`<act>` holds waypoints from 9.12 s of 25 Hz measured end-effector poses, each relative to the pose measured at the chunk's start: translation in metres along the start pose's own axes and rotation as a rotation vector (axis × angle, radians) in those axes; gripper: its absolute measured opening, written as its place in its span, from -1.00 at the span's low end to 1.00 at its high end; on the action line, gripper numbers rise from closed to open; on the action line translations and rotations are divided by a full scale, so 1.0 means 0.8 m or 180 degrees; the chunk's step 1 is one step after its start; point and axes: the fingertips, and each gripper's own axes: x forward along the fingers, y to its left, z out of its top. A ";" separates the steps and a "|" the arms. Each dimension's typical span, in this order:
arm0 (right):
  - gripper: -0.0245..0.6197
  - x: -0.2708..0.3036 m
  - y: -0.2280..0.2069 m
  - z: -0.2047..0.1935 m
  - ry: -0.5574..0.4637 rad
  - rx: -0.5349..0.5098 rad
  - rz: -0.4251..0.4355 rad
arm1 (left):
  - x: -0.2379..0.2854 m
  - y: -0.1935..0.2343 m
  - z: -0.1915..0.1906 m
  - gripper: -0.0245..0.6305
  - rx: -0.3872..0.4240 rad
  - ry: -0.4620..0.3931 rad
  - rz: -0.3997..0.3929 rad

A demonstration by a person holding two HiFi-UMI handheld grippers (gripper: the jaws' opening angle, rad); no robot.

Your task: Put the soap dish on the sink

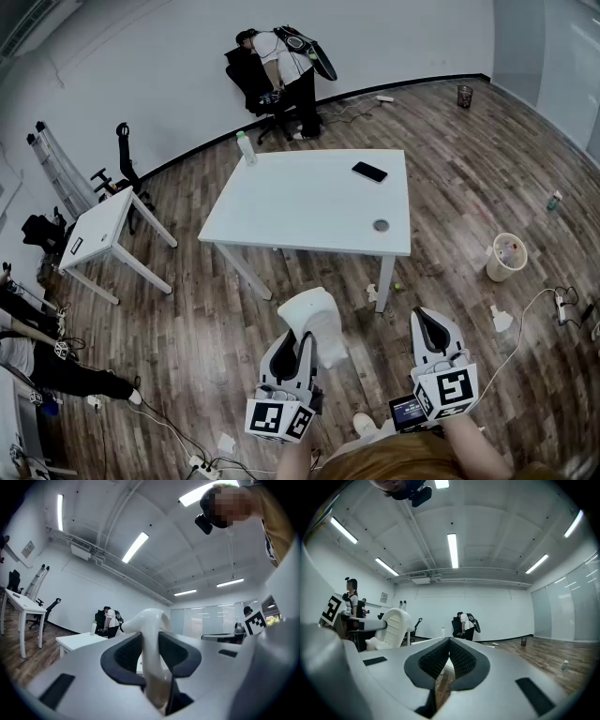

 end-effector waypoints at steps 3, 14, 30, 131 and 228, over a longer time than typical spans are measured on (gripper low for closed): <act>-0.90 -0.001 0.009 -0.005 0.0030 0.0013 0.0008 | -0.004 0.005 -0.003 -0.56 -0.0032 0.0011 0.0011; -0.90 0.031 -0.010 -0.013 0.0064 0.0057 0.0006 | 0.028 0.014 -0.014 -0.56 -0.0076 0.0052 0.0020; -0.90 0.149 -0.110 -0.013 0.0065 0.0122 0.0160 | 0.164 0.023 -0.023 -0.56 -0.0012 0.0097 0.0183; -0.90 0.574 -0.209 -0.174 0.1034 0.0460 0.0483 | 0.584 0.229 -0.214 -0.56 -0.0437 0.1153 0.0119; -0.90 0.579 -0.183 -0.277 0.1624 0.0114 0.0732 | 0.593 0.230 -0.330 -0.90 -0.0437 0.2021 0.0005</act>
